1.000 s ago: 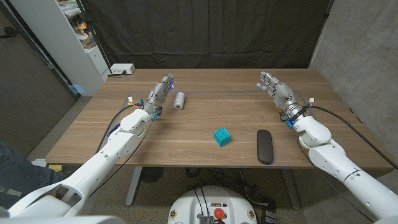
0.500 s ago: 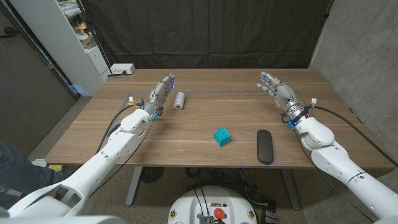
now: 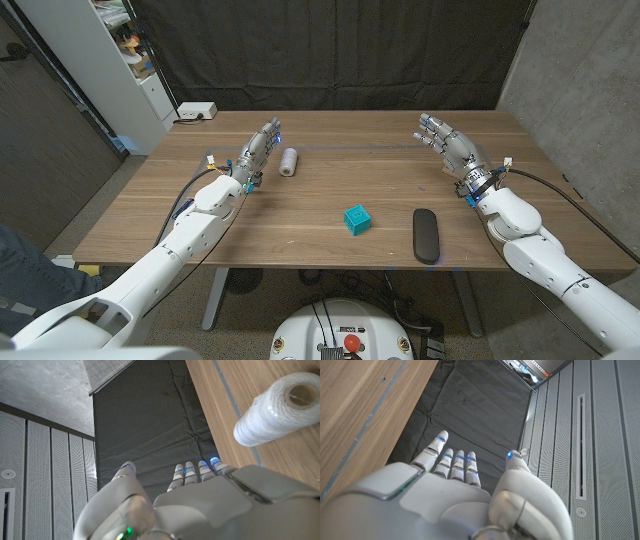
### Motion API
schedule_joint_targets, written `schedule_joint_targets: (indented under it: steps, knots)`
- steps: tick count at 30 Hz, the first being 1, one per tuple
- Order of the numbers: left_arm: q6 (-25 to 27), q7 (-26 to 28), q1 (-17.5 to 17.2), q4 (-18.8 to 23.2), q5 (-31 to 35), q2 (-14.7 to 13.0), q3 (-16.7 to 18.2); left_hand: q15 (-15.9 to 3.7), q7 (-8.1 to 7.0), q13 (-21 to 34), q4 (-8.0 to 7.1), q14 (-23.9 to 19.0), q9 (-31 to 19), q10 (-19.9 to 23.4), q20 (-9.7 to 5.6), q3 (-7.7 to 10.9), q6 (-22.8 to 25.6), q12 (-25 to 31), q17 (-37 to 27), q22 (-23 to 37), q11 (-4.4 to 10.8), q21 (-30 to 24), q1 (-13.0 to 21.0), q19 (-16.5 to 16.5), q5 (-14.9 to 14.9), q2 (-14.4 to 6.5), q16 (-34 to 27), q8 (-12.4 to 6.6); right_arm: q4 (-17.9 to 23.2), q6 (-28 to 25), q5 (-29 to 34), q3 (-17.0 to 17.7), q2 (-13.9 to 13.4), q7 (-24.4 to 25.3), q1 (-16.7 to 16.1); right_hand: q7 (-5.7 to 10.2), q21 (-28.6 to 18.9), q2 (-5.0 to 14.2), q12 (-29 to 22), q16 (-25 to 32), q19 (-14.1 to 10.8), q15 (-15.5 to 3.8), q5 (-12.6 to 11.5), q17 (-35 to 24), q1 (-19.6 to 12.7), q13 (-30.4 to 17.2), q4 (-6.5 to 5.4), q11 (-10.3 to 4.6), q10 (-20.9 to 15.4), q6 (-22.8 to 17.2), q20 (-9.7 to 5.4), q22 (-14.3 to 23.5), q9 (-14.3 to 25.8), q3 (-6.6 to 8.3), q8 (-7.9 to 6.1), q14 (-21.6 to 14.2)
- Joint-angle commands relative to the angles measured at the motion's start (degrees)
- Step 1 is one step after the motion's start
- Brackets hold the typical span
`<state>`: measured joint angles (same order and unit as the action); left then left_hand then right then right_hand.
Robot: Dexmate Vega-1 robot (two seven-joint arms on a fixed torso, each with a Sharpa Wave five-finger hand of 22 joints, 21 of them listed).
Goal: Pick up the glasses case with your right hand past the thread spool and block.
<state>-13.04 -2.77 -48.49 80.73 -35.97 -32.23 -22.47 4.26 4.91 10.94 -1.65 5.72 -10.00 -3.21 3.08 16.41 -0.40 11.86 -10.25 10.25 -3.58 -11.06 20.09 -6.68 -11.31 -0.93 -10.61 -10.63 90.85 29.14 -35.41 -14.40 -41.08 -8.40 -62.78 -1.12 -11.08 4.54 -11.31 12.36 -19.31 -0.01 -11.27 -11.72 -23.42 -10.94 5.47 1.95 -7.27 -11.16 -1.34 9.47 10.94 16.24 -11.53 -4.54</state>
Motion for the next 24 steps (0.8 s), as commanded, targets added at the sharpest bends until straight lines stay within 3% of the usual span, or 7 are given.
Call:
schedule_joint_targets:
  steps: [1,24]
  knots:
    - [0.45,0.05,0.63,0.00,0.43,-0.05,-0.34,-0.02,0.13,0.05,0.31,0.47,-0.21,-0.03,0.05,0.29,0.19,0.13,-0.11,0.10,0.12,-0.25,0.18,-0.34,0.17,-0.72,-0.13,-0.11,-0.08,1.53,0.48,0.71,-1.32,-1.54,-0.38,0.69,-0.50,0.06,-0.39,0.47,-0.49,0.05,-0.56,-0.10,-0.45,-0.12,0.14,-0.11,-0.46,-0.07,0.00,0.18,0.15,0.25,-0.23,-0.44]
    - [1.85,1.27,0.54,1.70,1.38,-0.50,-0.81,-0.05,0.08,0.05,0.50,0.42,-0.22,-0.06,0.14,0.23,0.22,0.10,-0.11,0.10,0.25,-0.28,0.19,-0.36,0.21,-0.86,-0.14,-0.10,-0.05,5.44,0.21,2.43,-4.61,-6.19,-1.97,1.14,-0.39,-0.19,-0.22,0.44,-0.73,-0.09,-0.52,-0.13,-0.23,-0.14,0.24,-0.24,-0.24,-0.08,0.11,0.17,0.19,0.10,-0.17,-0.74]
